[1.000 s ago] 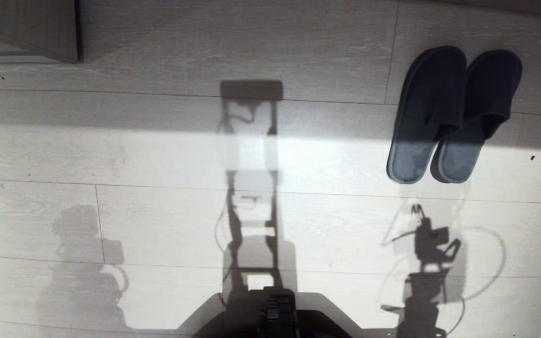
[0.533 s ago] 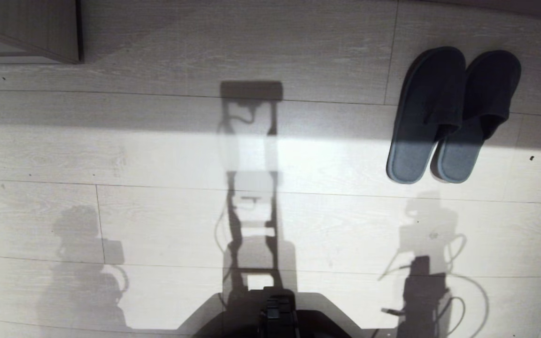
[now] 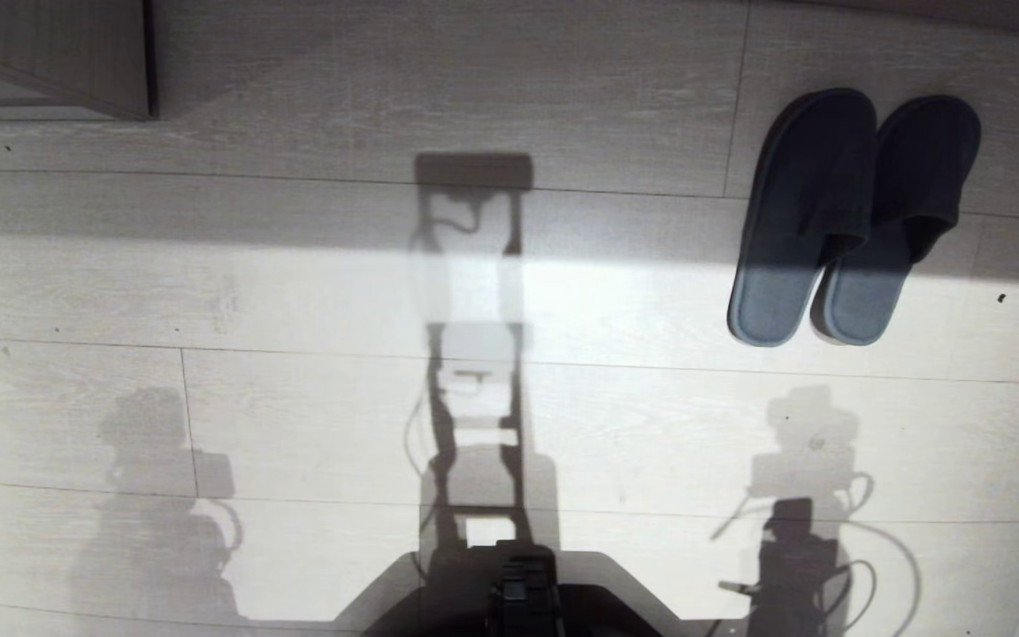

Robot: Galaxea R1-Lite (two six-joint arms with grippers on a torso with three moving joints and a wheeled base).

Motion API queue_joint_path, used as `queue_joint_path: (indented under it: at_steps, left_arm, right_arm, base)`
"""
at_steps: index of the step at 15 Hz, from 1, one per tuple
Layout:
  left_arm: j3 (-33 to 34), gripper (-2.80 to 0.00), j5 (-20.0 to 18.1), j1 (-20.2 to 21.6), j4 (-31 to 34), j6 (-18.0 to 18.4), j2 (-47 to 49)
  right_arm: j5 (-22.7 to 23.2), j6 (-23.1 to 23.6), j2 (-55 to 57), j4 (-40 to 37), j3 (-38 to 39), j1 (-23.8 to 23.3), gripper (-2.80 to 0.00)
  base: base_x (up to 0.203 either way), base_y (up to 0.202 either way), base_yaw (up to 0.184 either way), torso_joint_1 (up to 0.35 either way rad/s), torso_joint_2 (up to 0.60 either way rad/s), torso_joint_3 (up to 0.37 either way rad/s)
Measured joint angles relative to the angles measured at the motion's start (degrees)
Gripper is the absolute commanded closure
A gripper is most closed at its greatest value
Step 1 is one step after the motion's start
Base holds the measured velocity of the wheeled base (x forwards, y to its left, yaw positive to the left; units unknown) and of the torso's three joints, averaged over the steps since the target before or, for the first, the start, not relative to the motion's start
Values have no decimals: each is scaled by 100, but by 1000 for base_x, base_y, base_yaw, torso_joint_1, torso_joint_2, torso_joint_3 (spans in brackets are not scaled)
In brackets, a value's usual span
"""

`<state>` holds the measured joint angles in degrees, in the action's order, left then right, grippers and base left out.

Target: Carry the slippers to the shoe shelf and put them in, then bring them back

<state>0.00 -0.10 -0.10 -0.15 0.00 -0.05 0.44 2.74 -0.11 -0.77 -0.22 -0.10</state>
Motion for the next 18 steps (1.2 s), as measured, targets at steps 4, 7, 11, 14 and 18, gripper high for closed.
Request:
queue_joint_path:
  at_steps: [4,7,11,14,18]
  left_arm:
    - [0,0,0,0,-1,-6,0]
    - [0,0,0,0,1,-12,0]
    - [0,0,-1,0,1,-15,0]
    - [0,0,0,0,2,-16,0]
    - [0,0,1,0,2,-15,-2]
  right_arm:
    - [0,73,-2,3,6,0,0]
    - [-2,58,-2,2,6,0,0]
    - [5,111,-2,8,8,0,0]
    - [2,115,-2,55,19,0,0]
    - [-33,-234,-2,58,22,0,0]
  base:
    - [0,0,0,0,0,0]
    - [0,0,0,2,0,105]
    - [0,0,0,2,3,200]
    - [0,0,0,3,3,203]
    - [0,0,0,-1,-1,202]
